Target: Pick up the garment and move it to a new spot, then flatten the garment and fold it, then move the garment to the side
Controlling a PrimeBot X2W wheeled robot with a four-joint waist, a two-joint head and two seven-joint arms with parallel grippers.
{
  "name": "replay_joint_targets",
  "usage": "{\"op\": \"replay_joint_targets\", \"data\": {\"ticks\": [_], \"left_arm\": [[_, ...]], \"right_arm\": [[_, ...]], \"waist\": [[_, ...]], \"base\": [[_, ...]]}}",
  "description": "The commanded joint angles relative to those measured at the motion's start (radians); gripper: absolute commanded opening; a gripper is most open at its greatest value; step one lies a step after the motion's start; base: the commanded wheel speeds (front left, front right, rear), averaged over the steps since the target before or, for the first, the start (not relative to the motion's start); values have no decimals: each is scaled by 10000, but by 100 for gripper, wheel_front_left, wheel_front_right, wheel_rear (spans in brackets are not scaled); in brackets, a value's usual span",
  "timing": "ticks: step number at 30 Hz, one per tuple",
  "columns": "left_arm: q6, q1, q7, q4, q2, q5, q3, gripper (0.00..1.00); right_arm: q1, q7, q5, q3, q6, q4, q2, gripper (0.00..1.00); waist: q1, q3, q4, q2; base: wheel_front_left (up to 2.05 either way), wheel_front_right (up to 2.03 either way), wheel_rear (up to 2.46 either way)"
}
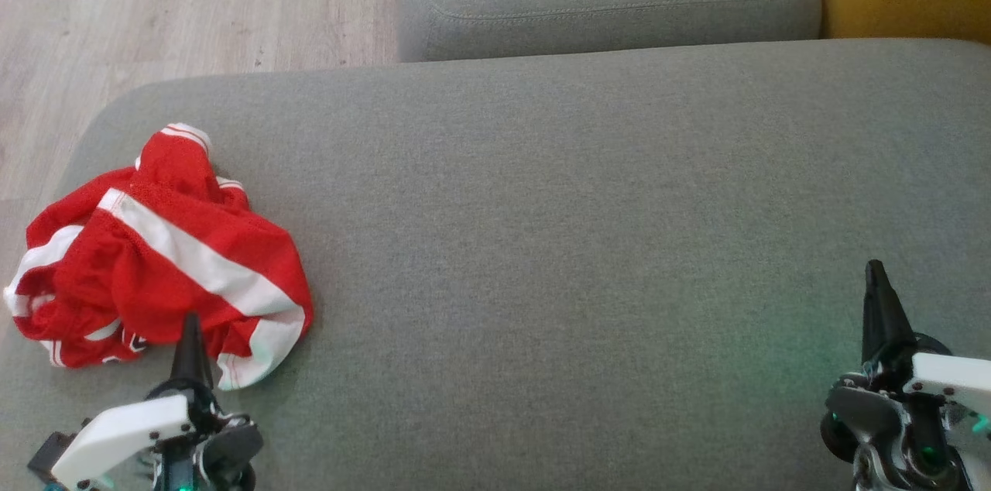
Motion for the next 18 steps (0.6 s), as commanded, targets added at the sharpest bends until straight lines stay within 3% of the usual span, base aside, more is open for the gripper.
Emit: {"op": "replay_joint_targets", "data": {"ticks": [1, 18], "left_arm": [[-69, -516, 30, -297, 35, 90, 409, 0], [-69, -516, 30, -297, 35, 90, 408, 0]], "right_arm": [[-551, 56, -26, 213, -7, -311, -54, 0], [-551, 56, -26, 213, -7, -311, -54, 0]], "waist": [[0, 0, 0, 0], [0, 0, 0, 0]], "base": [[0, 0, 0], [0, 0, 0]]}}
